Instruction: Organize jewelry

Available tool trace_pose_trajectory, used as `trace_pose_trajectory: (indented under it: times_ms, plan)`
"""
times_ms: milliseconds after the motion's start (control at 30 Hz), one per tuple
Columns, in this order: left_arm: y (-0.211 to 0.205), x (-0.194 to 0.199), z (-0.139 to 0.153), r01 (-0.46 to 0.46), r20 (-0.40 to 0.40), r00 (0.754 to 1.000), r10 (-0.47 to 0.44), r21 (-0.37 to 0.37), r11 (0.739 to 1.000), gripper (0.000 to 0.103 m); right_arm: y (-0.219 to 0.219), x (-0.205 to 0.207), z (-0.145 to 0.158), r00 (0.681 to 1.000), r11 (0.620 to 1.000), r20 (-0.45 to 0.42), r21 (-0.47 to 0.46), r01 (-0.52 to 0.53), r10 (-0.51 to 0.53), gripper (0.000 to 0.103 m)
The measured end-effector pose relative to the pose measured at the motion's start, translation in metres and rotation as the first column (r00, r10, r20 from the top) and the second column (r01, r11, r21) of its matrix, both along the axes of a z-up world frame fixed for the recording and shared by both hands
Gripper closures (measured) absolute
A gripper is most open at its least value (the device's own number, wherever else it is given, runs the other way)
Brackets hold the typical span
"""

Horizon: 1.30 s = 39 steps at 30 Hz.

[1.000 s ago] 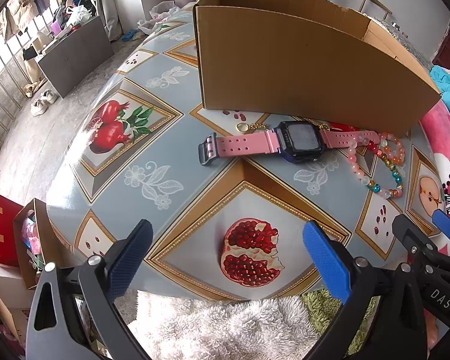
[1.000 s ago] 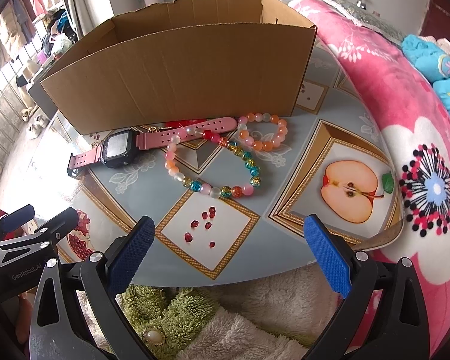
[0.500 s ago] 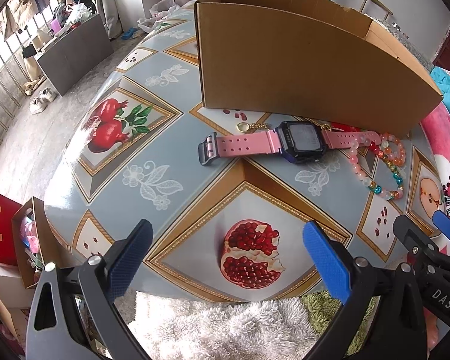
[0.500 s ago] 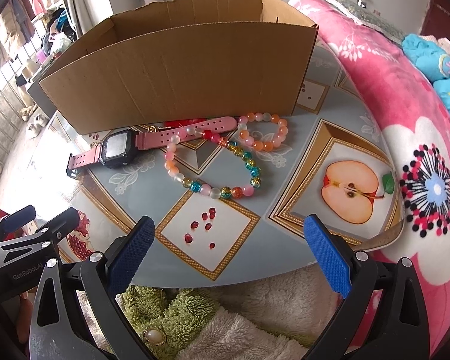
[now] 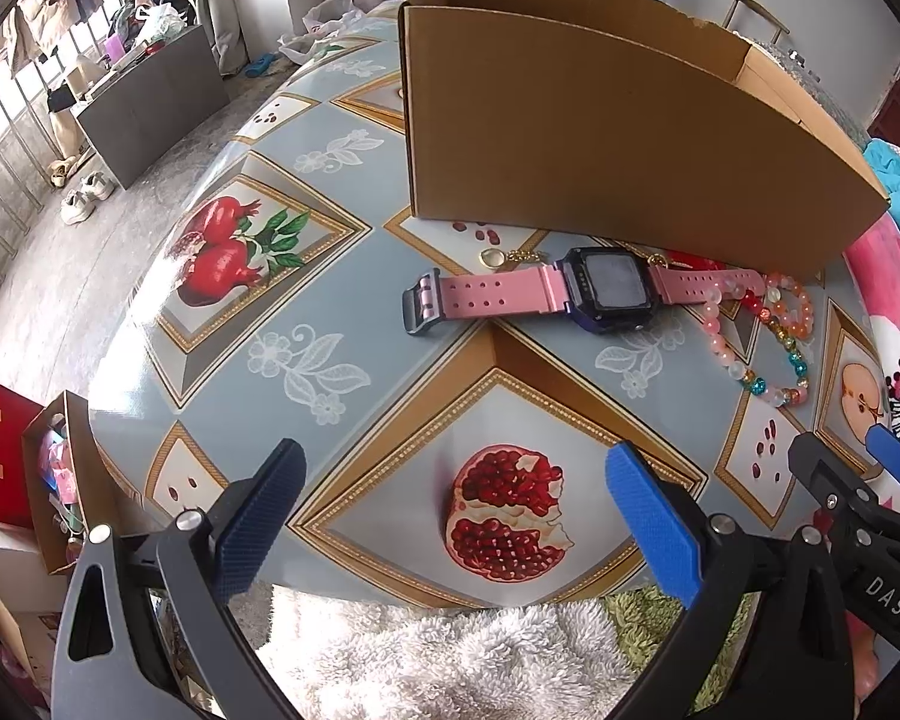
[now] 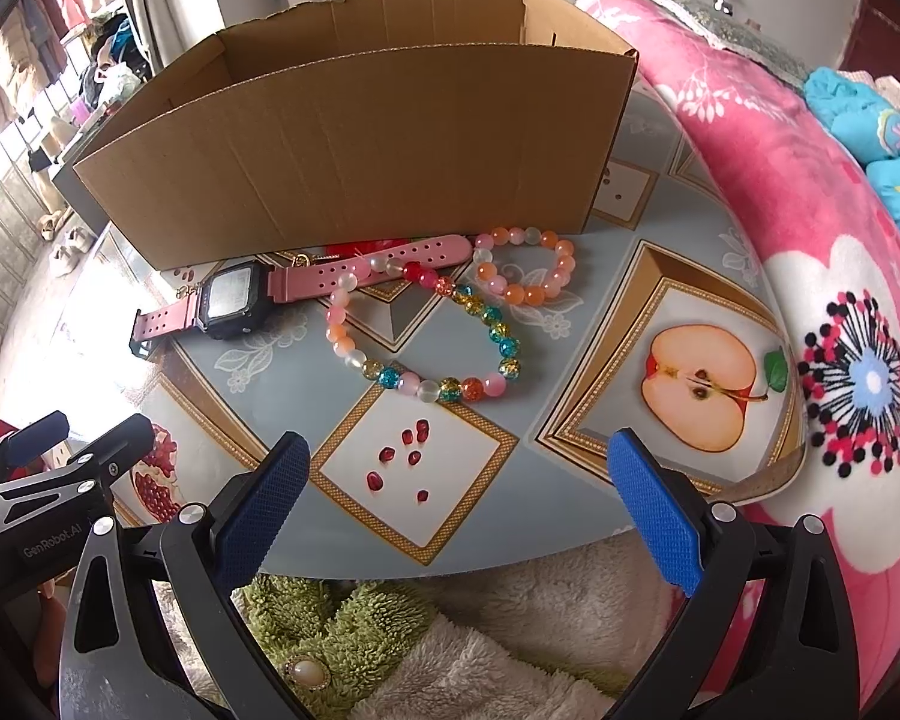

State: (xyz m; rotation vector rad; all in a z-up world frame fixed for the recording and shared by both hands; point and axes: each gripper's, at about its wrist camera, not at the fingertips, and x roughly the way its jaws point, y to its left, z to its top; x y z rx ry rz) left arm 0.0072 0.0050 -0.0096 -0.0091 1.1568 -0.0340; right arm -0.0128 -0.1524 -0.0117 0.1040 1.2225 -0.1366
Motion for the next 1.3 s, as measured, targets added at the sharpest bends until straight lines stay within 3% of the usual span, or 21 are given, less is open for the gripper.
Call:
trace_pose_trajectory:
  times_ms: [1300]
  plan:
    - [0.0014,-0.0003,-0.0008,0.000,0.000,1.000,0.000,0.005,1.000,0.004,-0.0001,0.0018,-0.0027,1.000,1.000,-0.009,0.011,0.009,-0.009,0.007]
